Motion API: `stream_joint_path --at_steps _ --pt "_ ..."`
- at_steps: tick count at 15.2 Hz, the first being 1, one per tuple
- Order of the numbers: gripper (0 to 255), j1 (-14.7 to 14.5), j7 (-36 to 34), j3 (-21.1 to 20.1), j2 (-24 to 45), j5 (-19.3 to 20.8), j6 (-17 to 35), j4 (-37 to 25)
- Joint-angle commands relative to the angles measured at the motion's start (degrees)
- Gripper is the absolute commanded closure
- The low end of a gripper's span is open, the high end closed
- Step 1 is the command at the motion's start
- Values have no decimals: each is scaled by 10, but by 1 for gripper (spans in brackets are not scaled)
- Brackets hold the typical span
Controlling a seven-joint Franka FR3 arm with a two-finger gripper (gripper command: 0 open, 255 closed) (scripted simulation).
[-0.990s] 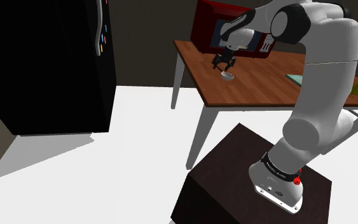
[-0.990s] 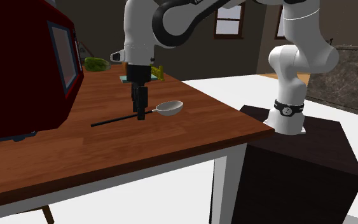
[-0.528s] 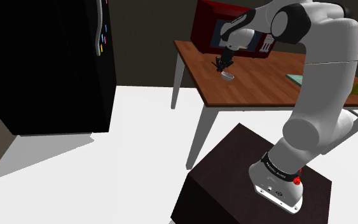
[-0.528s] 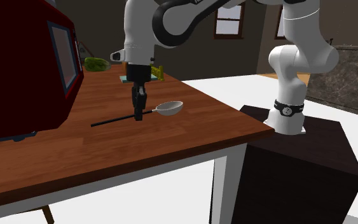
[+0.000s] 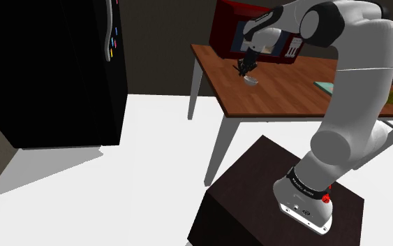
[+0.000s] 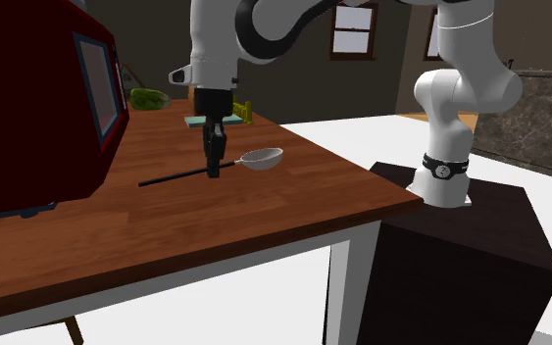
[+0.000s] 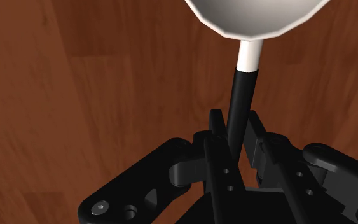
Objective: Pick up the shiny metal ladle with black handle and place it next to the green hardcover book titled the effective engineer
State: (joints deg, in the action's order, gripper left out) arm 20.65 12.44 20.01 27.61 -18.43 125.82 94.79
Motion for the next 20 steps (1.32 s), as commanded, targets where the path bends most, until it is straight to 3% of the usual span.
stream_joint_path --at_steps 1,16,20 --pt "255 0 -3 2 -5 4 -14 -8" --pt "255 -2 -26 13 -41 27 -109 -73" --pt "255 32 24 24 -45 19 -109 -61"
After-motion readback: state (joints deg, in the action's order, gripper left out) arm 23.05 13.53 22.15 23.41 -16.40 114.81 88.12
